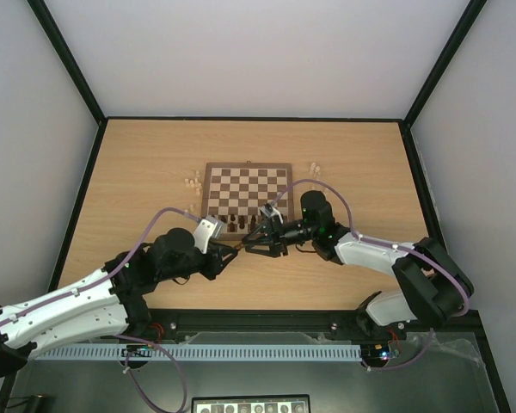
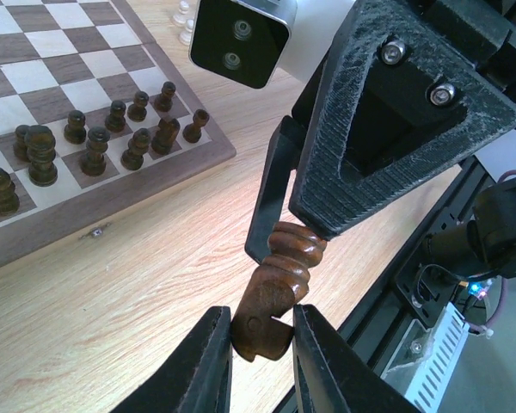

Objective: Set up the chess pieces on the board
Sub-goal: Place the chess piece on the chessboard.

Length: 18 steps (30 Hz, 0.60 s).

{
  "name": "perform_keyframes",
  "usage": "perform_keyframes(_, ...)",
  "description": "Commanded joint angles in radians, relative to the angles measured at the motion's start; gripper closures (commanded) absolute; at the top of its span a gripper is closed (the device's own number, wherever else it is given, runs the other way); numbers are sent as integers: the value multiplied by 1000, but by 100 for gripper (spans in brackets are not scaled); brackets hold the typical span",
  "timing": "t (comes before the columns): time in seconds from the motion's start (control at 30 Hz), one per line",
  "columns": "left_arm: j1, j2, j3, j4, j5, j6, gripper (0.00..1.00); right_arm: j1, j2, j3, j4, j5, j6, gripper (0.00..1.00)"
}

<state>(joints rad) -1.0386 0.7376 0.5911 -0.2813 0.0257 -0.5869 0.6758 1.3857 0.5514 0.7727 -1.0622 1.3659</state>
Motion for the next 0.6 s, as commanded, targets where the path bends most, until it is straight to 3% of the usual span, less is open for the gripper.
perform_keyframes(0.0,-5,-15,-15,21,4,-1,80,3,17,-5,46,-1,19,57)
perform_keyframes(0.57,-5,20,-33,65,0,4,80,24,41,18,49,-2,20,60)
